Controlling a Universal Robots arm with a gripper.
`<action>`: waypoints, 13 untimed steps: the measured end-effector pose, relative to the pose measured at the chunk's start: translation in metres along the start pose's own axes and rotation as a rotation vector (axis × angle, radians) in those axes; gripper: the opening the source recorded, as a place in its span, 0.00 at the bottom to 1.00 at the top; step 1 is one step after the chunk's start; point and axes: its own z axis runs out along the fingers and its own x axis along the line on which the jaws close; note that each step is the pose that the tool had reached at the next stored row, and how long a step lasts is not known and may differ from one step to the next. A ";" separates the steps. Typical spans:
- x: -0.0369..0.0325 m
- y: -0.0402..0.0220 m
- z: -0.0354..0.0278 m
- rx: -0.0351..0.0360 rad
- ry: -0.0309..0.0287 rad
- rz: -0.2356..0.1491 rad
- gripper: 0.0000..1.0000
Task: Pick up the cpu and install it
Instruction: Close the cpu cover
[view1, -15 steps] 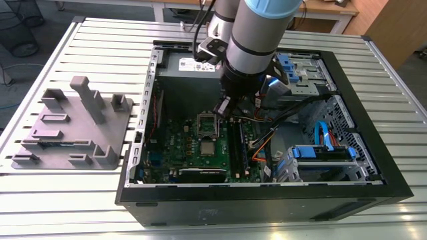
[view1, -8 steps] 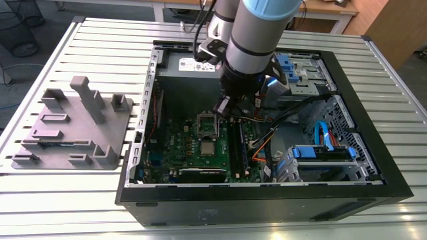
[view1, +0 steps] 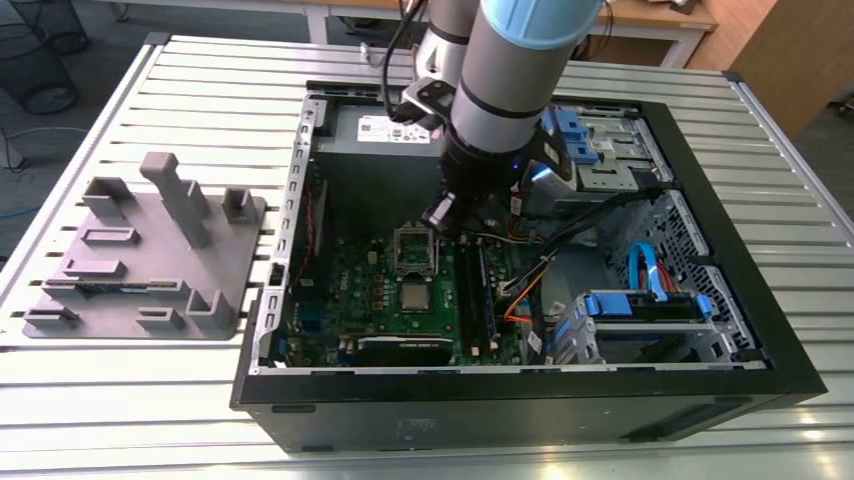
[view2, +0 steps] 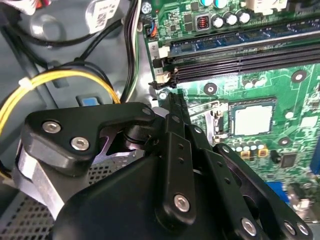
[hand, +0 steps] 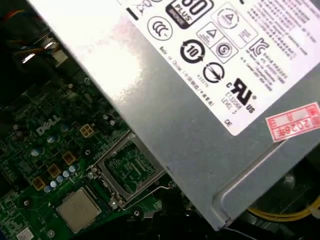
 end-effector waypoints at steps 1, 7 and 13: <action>0.0000 -0.0001 0.0007 0.0001 -0.0013 0.014 0.11; -0.0028 0.0021 0.0045 0.0003 -0.0050 0.053 0.11; -0.0085 0.0068 0.0080 0.0000 -0.0065 0.064 0.11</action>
